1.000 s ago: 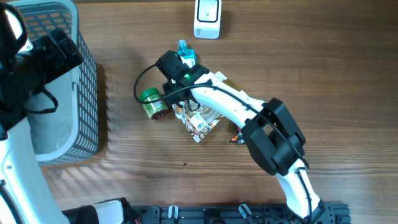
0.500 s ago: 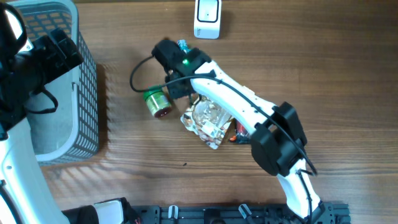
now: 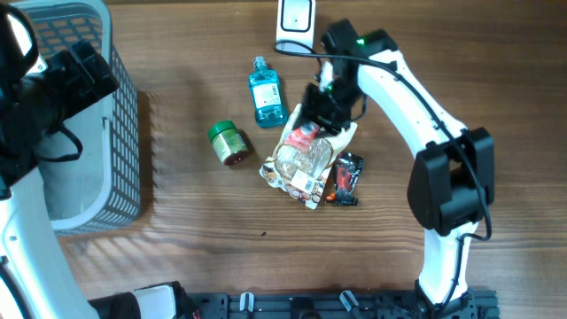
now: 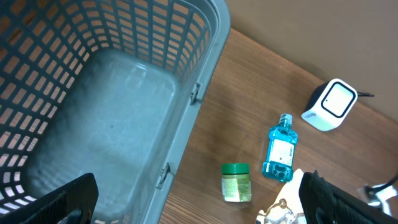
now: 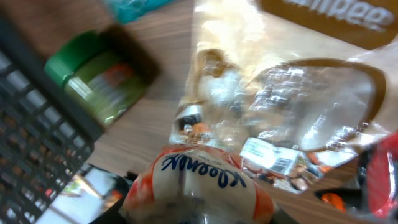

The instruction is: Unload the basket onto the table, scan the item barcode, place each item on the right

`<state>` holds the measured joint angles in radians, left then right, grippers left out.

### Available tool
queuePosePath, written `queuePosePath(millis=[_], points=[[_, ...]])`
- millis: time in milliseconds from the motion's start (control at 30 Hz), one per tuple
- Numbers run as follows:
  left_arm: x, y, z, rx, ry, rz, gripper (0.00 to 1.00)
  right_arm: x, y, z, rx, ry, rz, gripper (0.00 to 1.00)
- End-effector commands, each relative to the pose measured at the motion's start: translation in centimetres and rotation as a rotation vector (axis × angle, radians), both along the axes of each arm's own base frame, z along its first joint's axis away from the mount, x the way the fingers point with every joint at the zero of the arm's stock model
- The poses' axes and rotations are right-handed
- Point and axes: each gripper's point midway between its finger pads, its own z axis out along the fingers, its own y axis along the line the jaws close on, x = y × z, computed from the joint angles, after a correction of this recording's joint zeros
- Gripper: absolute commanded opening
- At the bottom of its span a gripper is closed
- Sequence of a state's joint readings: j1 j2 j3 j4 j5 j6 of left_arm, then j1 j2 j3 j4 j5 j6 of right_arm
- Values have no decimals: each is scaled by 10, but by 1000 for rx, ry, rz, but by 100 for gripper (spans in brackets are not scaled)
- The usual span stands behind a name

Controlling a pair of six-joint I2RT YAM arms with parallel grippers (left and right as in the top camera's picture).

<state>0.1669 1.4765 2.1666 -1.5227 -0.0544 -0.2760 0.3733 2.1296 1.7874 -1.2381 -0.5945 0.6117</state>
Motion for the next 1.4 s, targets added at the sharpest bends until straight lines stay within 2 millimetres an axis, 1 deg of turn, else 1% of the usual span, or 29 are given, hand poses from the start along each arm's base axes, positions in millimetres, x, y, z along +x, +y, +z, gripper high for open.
queuePosePath(millis=[0,67,100,133,200,233,367,400,433,500,533,567,633,667,700,767,800,833,867,900,933,967,1000,1067,1100,1200,1233,1267,1367], points=[[2,2,1,-4,-6,6,100,-22,-9,-32,1,139,-89,34],[2,2,1,-4,-6,6,100,-28,-15,-47,-25,159,-107,31],[2,2,1,-4,-6,6,100,-29,-16,-51,-31,156,-106,35],[2,2,1,-3,-6,6,100,-27,-19,-55,-50,138,-105,46],[2,2,1,-3,-6,6,100,-15,-22,-57,-70,68,-81,63],[2,2,1,-4,-6,6,100,-8,-24,-55,-80,23,-58,100],[2,2,1,-4,-6,6,100,20,-38,-34,-187,-101,-31,100],[2,2,1,-4,-6,6,100,26,-42,-26,-211,-134,-21,100],[2,2,1,-4,-6,6,100,38,-52,-9,-256,-204,25,100],[2,2,1,-4,-6,6,100,51,-57,19,-266,-363,258,100],[2,2,1,-3,-6,6,100,52,-60,27,-273,-409,354,100],[2,2,1,-4,-6,6,100,52,-66,34,-293,-461,499,100],[2,2,1,-4,-6,6,100,57,-81,36,-373,-518,666,100],[2,2,1,-3,-6,6,100,56,-82,34,-367,-526,717,100],[2,2,1,-4,-6,6,100,53,-79,31,-341,-525,758,100],[2,2,1,-4,-6,6,100,37,-64,29,-210,-512,807,100],[2,2,1,-4,-6,6,100,32,-62,29,-185,-502,822,100],[2,2,1,-4,-6,6,100,36,-67,28,-235,-484,771,100],[2,2,1,-3,-6,6,100,44,-77,26,-323,-473,696,100],[2,2,1,-4,-6,6,100,52,-91,26,-429,-464,637,100],[2,2,1,-4,-6,6,100,47,-96,25,-445,-438,633,100],[2,2,1,-3,-6,6,100,41,-92,26,-403,-431,678,100],[2,2,1,-4,-6,6,100,29,-81,27,-306,-430,773,100],[2,2,1,-4,-6,6,100,19,-58,31,-157,-495,927,100],[2,2,1,-4,-6,6,100,15,-49,31,-136,-516,993,100],[2,2,1,-4,-6,6,100,4,-33,31,-99,-535,1085,100],[2,2,1,-4,-6,6,100,-4,-20,32,-67,-549,1138,100],[2,2,1,-4,-6,6,100,-10,-13,32,-50,-551,1173,100],[2,2,1,-4,-6,6,100,-18,-1,28,-37,-567,1252,100]])
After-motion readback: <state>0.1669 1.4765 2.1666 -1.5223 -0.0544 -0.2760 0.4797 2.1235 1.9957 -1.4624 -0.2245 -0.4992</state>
